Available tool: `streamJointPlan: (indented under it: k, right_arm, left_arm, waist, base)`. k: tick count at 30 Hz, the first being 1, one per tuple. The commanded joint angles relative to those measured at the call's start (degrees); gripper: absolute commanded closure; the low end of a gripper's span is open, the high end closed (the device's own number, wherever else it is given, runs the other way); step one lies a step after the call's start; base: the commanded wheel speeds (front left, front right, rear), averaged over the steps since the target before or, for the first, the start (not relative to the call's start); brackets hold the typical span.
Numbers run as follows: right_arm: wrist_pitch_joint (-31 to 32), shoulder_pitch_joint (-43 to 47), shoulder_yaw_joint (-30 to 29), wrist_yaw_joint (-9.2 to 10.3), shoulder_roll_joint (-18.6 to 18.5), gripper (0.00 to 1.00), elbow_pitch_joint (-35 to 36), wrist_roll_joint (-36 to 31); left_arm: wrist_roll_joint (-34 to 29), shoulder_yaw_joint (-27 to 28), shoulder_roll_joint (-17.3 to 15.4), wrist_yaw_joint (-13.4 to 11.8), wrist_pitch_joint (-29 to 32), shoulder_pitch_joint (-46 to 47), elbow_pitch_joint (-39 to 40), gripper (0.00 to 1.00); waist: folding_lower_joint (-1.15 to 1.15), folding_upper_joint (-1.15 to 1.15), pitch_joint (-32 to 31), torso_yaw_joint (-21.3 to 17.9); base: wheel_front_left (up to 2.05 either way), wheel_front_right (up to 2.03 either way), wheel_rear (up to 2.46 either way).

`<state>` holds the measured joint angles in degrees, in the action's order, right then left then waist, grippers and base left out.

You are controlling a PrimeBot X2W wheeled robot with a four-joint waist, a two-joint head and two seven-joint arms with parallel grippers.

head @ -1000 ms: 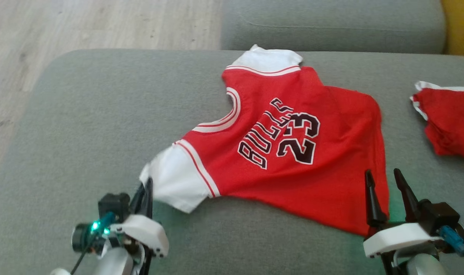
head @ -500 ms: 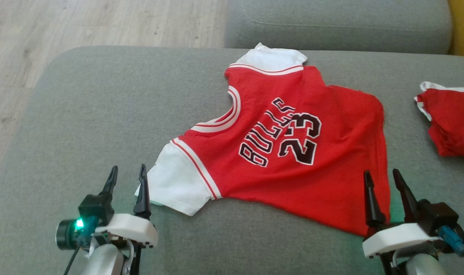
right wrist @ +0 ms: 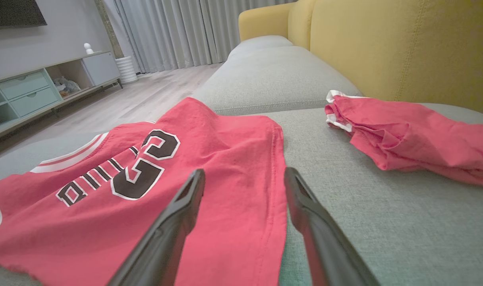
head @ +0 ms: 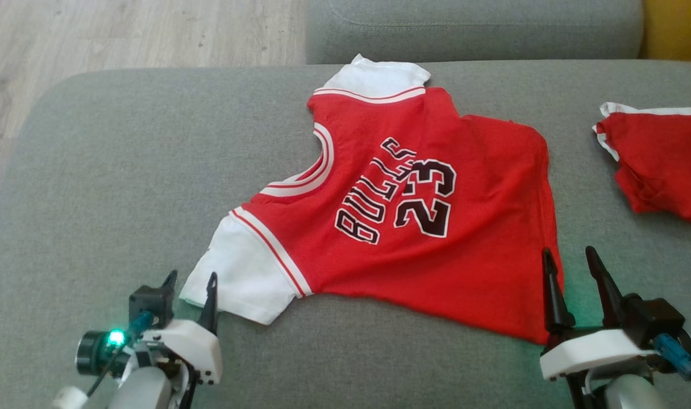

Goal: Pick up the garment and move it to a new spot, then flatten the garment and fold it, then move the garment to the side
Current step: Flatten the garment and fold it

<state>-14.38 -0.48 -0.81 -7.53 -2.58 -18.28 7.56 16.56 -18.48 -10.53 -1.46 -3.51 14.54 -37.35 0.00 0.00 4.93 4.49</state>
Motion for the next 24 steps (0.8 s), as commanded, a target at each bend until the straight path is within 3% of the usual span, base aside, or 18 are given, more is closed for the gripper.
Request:
streamJointPlan:
  k: [1, 12, 19, 20, 21, 22, 24]
  right_arm:
    - [-0.62, -1.67, 1.43, 0.04, -0.30, 0.00, 1.87, 0.02]
    - [-0.62, -1.75, 1.85, 0.04, -0.30, 0.00, 1.63, -0.23]
    - [-0.62, -1.94, 2.00, 0.04, -0.30, 0.00, 1.54, -0.58]
    - [-0.62, -1.94, 1.96, 0.04, -0.30, 0.00, 1.53, -0.62]
    - [-0.62, -1.89, 1.88, 0.04, -0.30, 0.00, 1.49, -0.66]
    - [-0.62, -1.78, 1.77, 0.04, -0.30, 0.00, 1.43, -0.71]
    - [-0.62, -1.41, 1.50, 0.04, -0.30, 0.00, 1.25, -0.79]
  left_arm:
    - [-0.29, 1.62, -1.67, 0.12, 0.22, 3.19, 0.55, 0.00]
    - [-0.03, 1.00, -2.56, -0.01, 2.38, 5.61, -6.30, 0.00]
    - [1.04, 0.17, -2.43, 1.80, 6.04, 7.01, -10.42, 0.00]
    - [1.18, 0.00, -2.43, 2.15, 6.70, 7.15, -10.88, 0.51]
    - [1.29, -0.16, -2.47, 2.46, 7.10, 7.27, -11.20, 0.93]
    - [1.39, -0.22, -2.53, 2.69, 7.09, 7.36, -11.31, 1.00]
    - [1.64, -0.14, -2.62, 2.90, 6.09, 7.52, -11.06, 1.00]
  waist:
    - [0.00, 0.00, 0.14, -0.21]
    - [0.00, 0.00, 0.43, -1.24]
    - [0.00, 0.00, 0.70, -1.89]
    - [0.00, 0.00, 0.70, -2.00]
    - [0.00, 0.00, 0.68, -2.12]
    - [0.00, 0.00, 0.69, -2.24]
    - [0.00, 0.00, 0.71, -2.44]
  base:
    - [0.00, 0.00, 0.00]
    - [0.00, 0.00, 0.00]
    - [0.00, 0.00, 0.00]
    - [0.00, 0.00, 0.00]
    - [0.00, 0.00, 0.00]
    - [0.00, 0.00, 0.00]
    - [0.00, 0.00, 0.00]
